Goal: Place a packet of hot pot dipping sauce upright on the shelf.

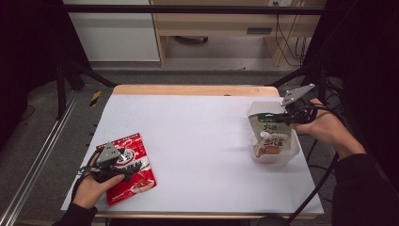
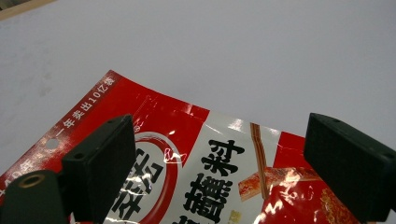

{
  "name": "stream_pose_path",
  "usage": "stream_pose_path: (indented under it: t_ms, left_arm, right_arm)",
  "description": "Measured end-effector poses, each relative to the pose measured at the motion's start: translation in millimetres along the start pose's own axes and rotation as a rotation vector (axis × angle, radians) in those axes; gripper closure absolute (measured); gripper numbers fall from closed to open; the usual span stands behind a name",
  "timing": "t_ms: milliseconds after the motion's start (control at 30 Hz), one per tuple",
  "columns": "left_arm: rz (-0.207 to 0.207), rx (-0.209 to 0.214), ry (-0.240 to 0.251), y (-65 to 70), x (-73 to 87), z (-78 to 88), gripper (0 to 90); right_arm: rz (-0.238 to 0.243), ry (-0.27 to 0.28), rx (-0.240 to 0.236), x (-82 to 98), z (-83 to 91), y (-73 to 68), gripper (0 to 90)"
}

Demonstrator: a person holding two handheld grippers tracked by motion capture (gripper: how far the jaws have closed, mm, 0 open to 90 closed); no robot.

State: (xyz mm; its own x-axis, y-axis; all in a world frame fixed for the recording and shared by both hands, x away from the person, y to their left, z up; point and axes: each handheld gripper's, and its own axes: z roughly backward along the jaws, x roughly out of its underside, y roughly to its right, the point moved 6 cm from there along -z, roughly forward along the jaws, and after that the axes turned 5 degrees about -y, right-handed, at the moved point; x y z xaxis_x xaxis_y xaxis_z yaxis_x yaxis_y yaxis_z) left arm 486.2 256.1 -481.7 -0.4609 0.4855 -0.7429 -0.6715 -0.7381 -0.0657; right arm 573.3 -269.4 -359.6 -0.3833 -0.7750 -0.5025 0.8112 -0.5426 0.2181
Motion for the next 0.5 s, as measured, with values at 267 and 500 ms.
stream_pose_path:
  t_ms: [267,500]
  left_arm:
    - [-0.005,0.001,-0.002,0.4,-0.2,0.2,9.3]
    - [-0.006,0.002,-0.004,0.1,0.6,0.4,9.3]
  right_arm:
    - [-0.036,-0.007,0.015,10.2,4.7,-2.8,83.6]
    - [-0.067,0.014,0.036,17.0,12.5,-6.3,77.7]
